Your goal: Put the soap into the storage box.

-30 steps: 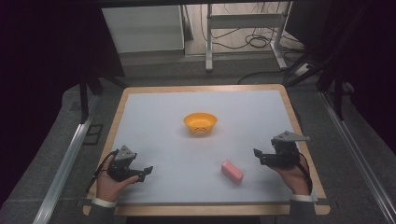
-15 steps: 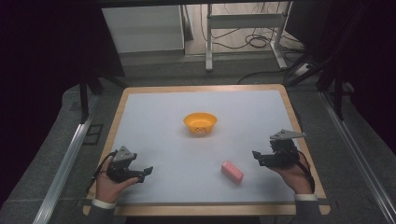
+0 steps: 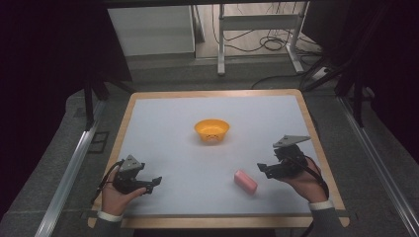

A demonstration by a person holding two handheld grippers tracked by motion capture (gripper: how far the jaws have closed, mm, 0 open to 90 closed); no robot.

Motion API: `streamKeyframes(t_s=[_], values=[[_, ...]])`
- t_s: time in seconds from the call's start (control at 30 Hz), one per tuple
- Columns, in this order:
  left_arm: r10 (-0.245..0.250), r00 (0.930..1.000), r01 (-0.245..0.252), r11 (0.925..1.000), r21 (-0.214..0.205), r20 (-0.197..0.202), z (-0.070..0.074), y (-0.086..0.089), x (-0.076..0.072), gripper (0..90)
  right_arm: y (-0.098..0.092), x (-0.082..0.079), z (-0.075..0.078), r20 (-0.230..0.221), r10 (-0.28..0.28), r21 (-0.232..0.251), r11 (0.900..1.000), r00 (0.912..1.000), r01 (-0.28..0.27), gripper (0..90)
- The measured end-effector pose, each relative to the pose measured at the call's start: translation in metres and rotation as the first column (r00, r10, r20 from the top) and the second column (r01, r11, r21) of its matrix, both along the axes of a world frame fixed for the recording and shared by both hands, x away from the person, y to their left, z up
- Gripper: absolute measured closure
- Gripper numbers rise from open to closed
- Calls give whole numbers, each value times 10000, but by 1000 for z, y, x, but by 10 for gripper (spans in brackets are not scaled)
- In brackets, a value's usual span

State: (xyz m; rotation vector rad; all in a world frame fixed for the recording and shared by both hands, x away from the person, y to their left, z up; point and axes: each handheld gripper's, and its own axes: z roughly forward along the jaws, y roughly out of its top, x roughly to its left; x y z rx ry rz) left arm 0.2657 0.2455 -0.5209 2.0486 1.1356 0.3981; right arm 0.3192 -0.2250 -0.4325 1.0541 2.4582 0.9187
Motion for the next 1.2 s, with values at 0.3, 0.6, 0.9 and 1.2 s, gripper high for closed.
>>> streamKeyframes(t_s=[0.3,0.6,0.9,1.2], values=[[-52,10000,52,10000,-17,-21,0,-1,0,134,15,1,0,-282,152,-459,9988,9995,-165,205],[-119,9999,120,9999,71,-87,-1,-2,0,133,28,-2,-7,-693,517,-525,9971,9963,-554,240],[-148,9998,149,9998,102,-117,-2,-3,0,132,43,-5,-13,-1350,843,-915,9911,9873,-971,279],[-187,9997,188,9998,94,-140,-2,-4,-1,130,59,-8,-24,-1787,1088,-1252,9833,9779,-1323,304]])
